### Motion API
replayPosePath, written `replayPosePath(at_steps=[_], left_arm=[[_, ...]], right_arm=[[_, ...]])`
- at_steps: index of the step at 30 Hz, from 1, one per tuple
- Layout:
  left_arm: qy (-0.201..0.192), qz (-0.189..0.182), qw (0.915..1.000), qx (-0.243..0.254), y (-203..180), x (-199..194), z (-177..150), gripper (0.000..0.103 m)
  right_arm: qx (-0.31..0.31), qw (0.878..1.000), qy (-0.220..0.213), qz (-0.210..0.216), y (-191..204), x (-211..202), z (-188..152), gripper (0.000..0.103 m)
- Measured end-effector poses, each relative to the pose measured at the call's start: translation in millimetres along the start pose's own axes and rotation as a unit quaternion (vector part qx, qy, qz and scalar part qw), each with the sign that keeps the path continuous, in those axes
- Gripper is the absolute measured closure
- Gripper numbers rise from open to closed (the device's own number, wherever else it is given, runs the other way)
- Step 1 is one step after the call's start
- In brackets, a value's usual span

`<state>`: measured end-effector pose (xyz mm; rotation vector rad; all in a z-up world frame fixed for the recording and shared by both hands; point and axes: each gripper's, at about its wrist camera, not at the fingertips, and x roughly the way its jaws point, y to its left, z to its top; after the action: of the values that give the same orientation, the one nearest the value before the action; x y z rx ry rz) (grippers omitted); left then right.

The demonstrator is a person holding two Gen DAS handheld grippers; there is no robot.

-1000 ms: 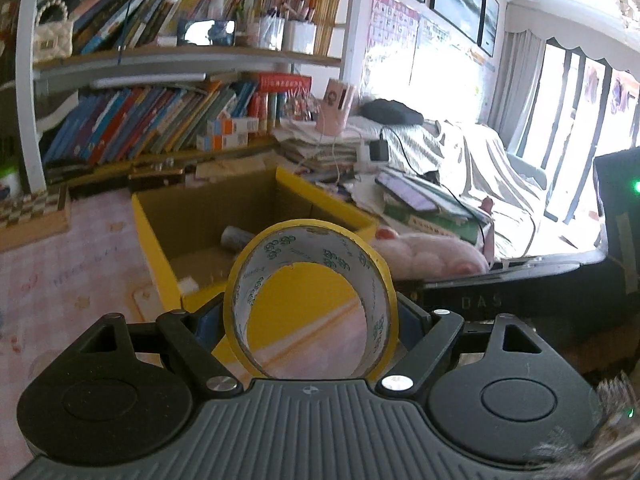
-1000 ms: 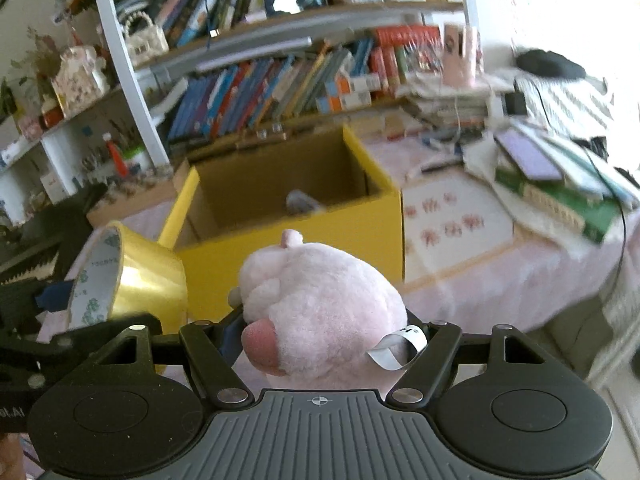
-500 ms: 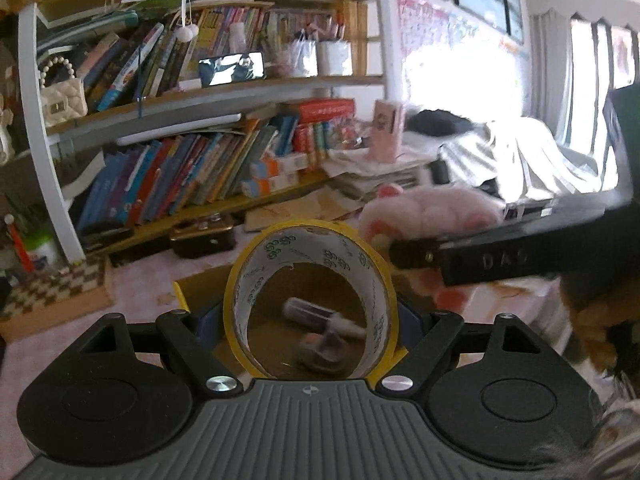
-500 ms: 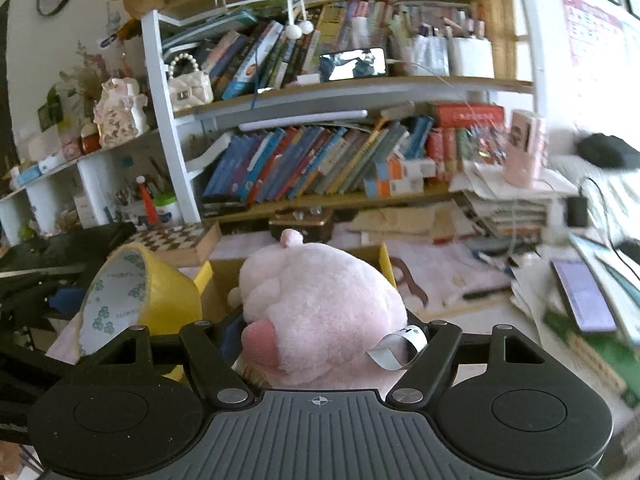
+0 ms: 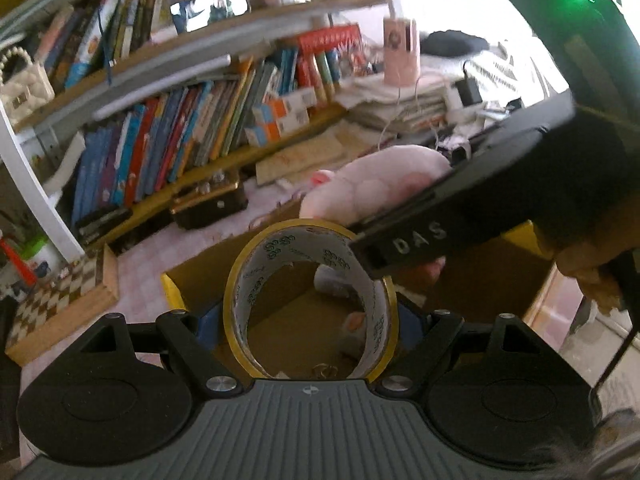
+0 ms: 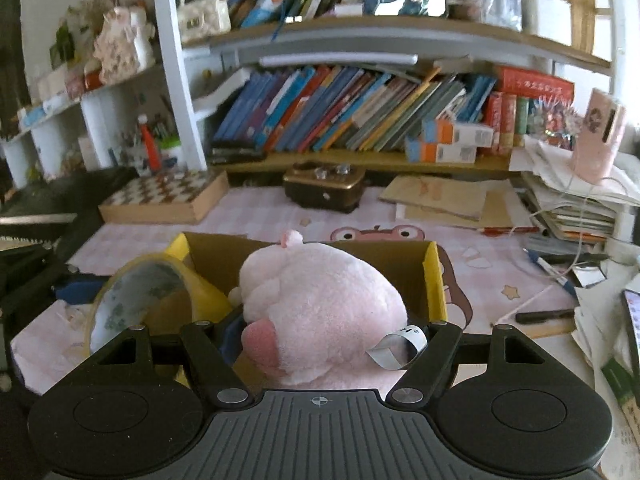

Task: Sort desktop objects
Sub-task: 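Lower both tools into the box and open them, releasing tape and pig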

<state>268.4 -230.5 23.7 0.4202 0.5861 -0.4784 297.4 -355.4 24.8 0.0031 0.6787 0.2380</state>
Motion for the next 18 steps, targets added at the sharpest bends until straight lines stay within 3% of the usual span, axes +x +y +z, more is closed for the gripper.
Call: replayPosePath(at_steps=[7,18], left_arm=[[0.035,0.0,0.9994,0.004,1,20,-7,0.022],[0.047,-0.005,0.9988,-0.008,4,26,-11,0.021]], right_arm=[[-0.018,0.998,0.059,0.011,-2,35,4,0.028],[-0.029,0.996,0.088,0.006,0,50,5,0.024]])
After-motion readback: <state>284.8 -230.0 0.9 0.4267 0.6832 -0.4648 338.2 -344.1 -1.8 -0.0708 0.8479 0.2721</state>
